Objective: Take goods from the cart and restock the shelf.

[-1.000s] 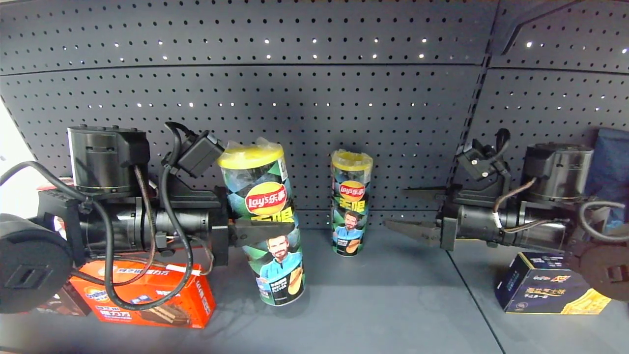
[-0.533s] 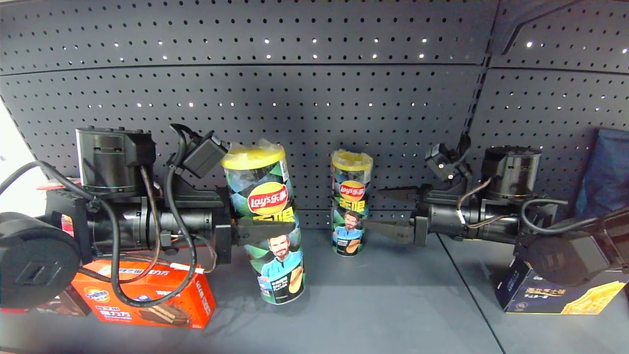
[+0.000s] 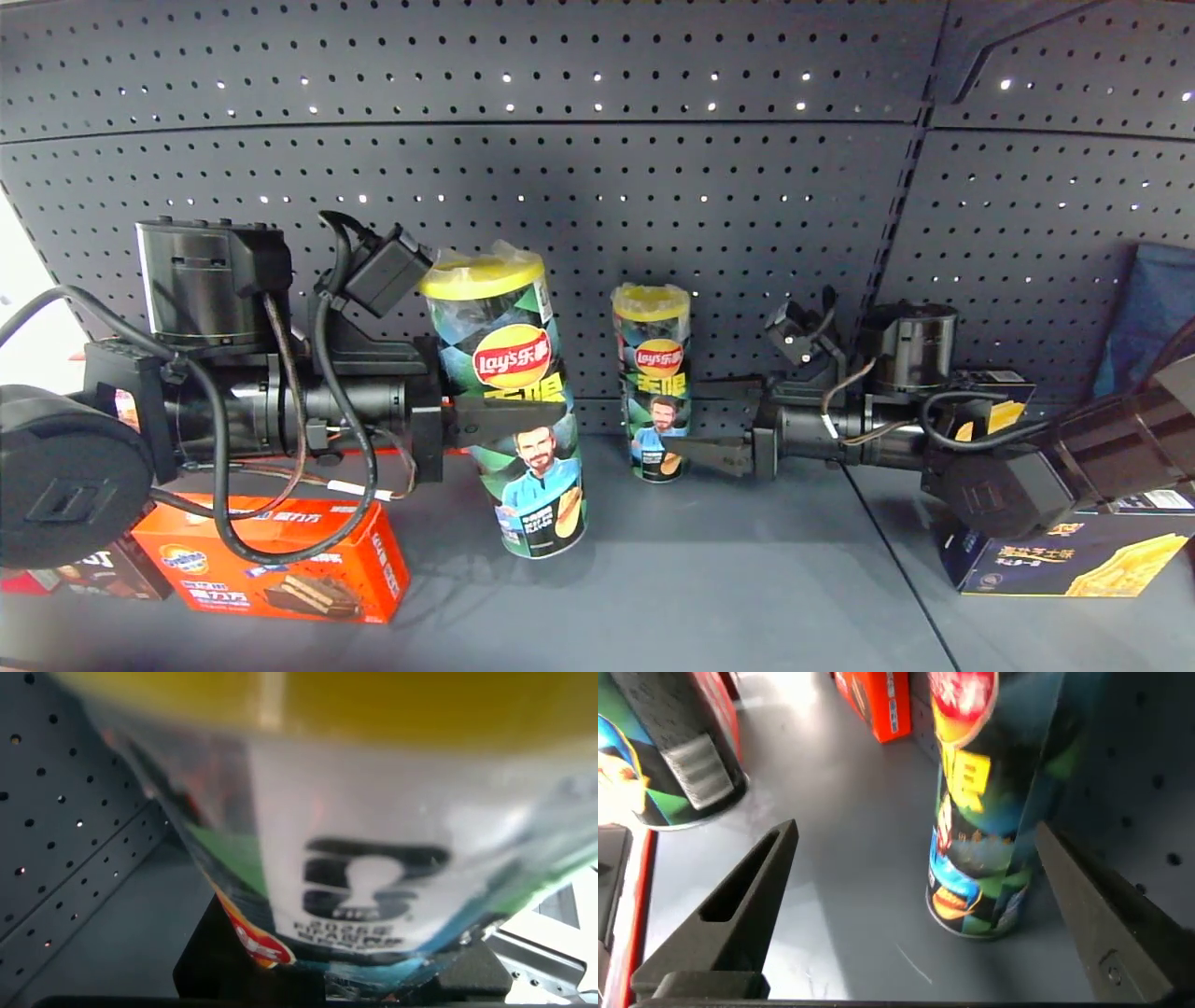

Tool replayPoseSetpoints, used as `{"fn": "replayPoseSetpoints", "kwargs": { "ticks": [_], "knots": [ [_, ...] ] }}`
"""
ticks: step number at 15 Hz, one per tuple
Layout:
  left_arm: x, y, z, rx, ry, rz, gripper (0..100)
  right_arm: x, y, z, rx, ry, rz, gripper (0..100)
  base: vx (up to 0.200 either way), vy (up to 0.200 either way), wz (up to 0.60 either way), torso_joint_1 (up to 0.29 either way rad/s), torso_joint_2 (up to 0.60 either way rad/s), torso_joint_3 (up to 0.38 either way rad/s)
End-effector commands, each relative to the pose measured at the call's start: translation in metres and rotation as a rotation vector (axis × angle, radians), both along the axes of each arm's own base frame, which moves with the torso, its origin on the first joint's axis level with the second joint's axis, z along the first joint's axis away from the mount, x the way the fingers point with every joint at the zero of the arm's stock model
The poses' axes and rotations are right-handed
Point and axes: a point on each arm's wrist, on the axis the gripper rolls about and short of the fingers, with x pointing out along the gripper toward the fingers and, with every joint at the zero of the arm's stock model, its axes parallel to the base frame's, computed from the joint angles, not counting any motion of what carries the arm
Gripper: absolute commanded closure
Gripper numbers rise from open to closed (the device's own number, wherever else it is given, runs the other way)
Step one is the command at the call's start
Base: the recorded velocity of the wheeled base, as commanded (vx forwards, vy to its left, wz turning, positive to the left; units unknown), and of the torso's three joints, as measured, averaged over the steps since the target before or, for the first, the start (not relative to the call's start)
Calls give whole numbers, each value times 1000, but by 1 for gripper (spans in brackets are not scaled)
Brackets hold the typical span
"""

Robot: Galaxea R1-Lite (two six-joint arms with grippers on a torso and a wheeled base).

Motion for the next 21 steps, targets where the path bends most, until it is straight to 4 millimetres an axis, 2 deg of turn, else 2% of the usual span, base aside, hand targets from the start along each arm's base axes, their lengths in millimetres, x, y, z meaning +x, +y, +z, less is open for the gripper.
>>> {"fn": "replayPoseSetpoints", "kwargs": {
  "ticks": [1,8,15,21],
  "knots": [
    [1,0,0,0,1,0,100,5,1,-8,-9,19,-3,0,0,0,0,0,0,0],
    [1,0,-2,3,8,3,100,4,2,-13,-16,30,0,0,0,0,0,0,0,0],
    [1,0,-3,4,12,5,100,-16,-2,-13,-44,18,22,0,0,0,0,0,0,0],
    [0,0,-3,3,11,5,100,-23,-8,-10,-44,17,14,0,0,0,0,0,0,0]
  ]
}}
